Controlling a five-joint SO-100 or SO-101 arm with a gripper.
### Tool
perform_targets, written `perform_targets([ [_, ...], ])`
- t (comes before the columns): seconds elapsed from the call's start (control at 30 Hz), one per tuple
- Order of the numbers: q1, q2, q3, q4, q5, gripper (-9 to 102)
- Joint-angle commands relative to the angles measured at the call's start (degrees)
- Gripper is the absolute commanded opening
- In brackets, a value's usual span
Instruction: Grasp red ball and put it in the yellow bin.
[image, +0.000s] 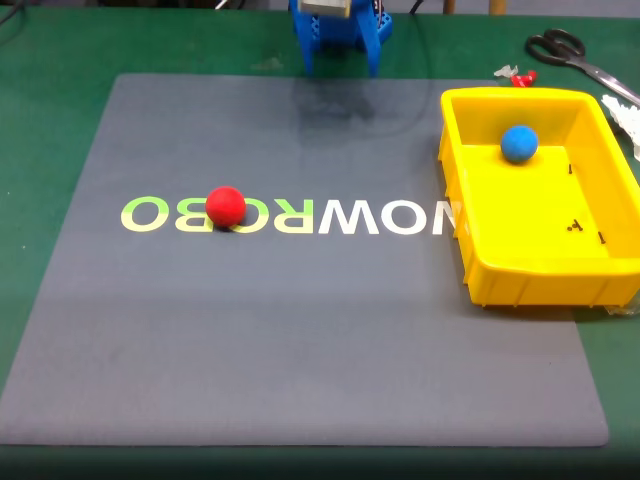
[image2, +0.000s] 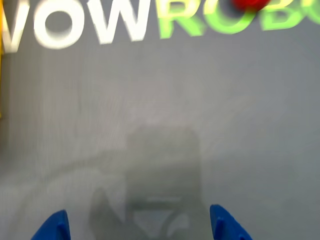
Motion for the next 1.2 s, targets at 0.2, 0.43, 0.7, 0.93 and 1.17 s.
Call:
perform_targets([
  [0.2,7.29,-22.59,-19.25,-8.61,-4.39,32],
  [0.43,10.81,-38.85,-23.99,-19.69,-6.33,32],
  [0.7,11.6,-57.48,-35.33,-25.22,-6.68,32],
  [0.93,11.87,-71.81,-48.52,-25.22,-6.42,32],
  [1.17,12.83,-85.25,-59.94,-25.22,-6.59,32],
])
